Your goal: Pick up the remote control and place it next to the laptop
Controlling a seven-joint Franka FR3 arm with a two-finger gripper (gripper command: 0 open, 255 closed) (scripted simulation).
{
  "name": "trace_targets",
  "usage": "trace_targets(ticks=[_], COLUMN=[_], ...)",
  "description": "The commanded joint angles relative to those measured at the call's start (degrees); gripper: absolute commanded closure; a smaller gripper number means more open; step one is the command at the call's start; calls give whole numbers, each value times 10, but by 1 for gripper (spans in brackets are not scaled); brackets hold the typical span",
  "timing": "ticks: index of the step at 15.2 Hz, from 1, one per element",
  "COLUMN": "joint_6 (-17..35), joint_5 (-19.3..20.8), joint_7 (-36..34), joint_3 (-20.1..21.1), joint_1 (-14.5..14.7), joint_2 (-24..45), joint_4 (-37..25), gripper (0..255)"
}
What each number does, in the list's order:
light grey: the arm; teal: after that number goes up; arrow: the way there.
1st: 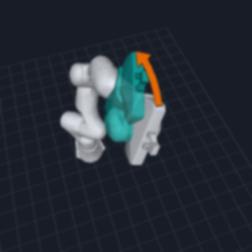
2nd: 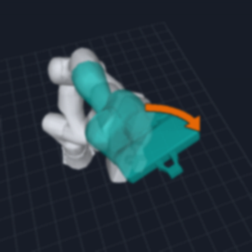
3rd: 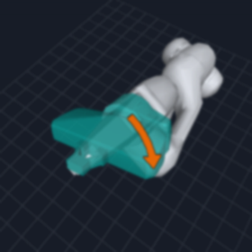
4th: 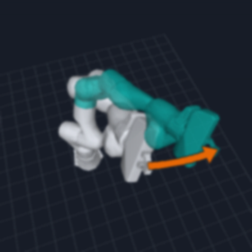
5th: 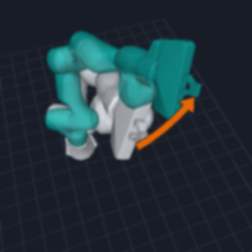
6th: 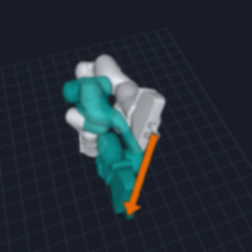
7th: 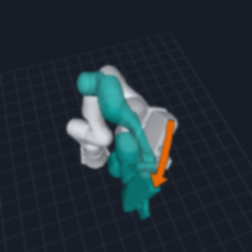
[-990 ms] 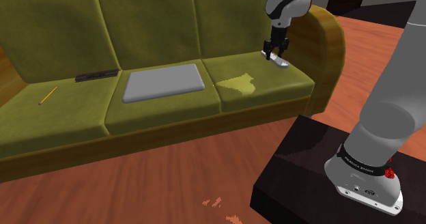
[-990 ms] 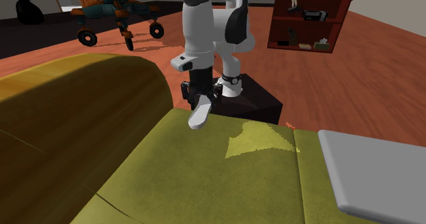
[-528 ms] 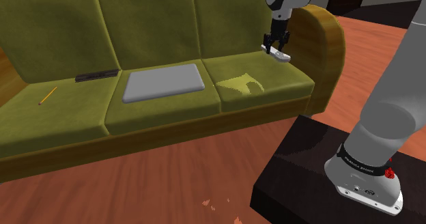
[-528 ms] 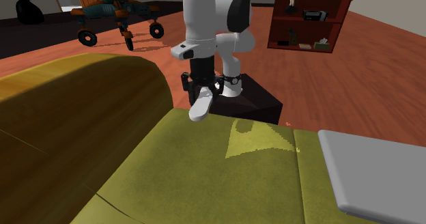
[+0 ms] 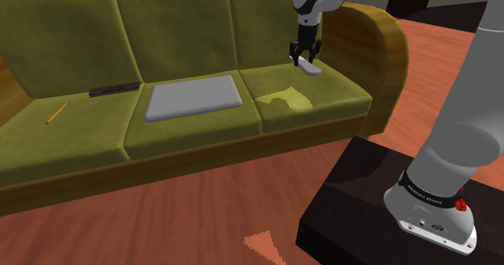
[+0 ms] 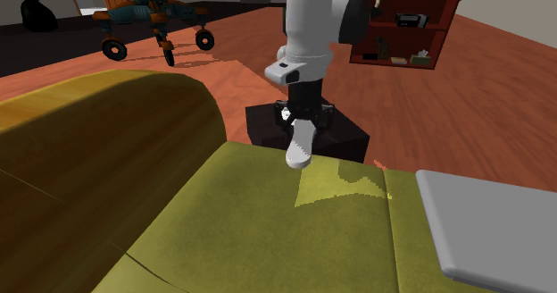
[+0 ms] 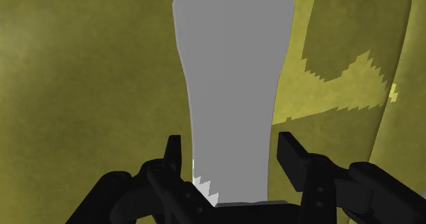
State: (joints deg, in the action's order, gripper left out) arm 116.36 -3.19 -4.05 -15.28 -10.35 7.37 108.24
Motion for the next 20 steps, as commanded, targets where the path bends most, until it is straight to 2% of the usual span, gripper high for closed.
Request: trace_targets(ticks=[1, 10, 17, 20], joint_6=[-4, -34, -80, -59], joint_5=[0, -5, -8, -8], joint_7=[-25, -125, -197, -197], joint_3=[10, 53, 78, 78], joint_1=[13, 69, 110, 111], joint_2=[8, 87, 183, 186], joint_4=[-13, -122, -266, -248], gripper=[255, 255, 255, 255])
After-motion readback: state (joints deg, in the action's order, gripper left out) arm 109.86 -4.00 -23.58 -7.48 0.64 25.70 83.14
